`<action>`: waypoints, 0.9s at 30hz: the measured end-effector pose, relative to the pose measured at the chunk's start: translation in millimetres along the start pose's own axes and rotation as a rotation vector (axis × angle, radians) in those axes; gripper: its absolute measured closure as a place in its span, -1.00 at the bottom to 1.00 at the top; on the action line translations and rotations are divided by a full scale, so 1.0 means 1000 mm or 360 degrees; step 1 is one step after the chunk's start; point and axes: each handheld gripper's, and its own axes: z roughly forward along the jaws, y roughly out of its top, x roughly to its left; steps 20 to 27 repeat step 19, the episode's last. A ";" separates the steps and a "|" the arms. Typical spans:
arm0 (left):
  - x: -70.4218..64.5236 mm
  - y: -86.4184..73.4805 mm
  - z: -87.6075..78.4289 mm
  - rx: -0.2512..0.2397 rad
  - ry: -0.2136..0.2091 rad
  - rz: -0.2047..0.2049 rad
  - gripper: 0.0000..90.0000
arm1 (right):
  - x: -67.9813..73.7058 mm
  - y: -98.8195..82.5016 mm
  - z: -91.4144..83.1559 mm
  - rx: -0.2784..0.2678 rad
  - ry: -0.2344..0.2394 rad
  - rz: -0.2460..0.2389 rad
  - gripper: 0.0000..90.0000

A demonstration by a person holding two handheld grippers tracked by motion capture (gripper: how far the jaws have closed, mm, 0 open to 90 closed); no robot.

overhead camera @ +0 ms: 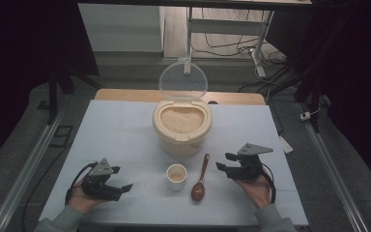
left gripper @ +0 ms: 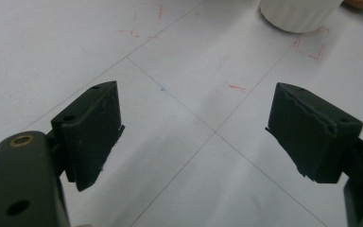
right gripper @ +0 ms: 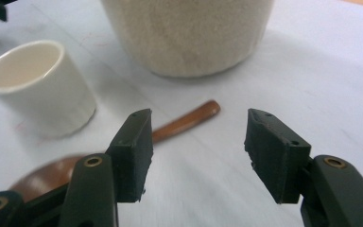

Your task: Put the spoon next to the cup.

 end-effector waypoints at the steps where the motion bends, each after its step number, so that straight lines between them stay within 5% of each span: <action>1: 0.000 0.000 0.000 -0.0001 0.0000 0.0001 -0.60 | -0.001 -0.004 -0.005 -0.0016 0.0009 -0.0003 -0.05; 11: 0.000 0.001 -0.001 -0.0018 0.0016 0.0002 -0.60 | -0.008 -0.029 -0.038 -0.0035 0.0032 -0.0060 -0.04; 27: 0.000 0.001 -0.002 -0.0037 0.0025 -0.0005 -0.60 | -0.006 -0.030 -0.040 -0.0042 0.0021 -0.0111 -0.04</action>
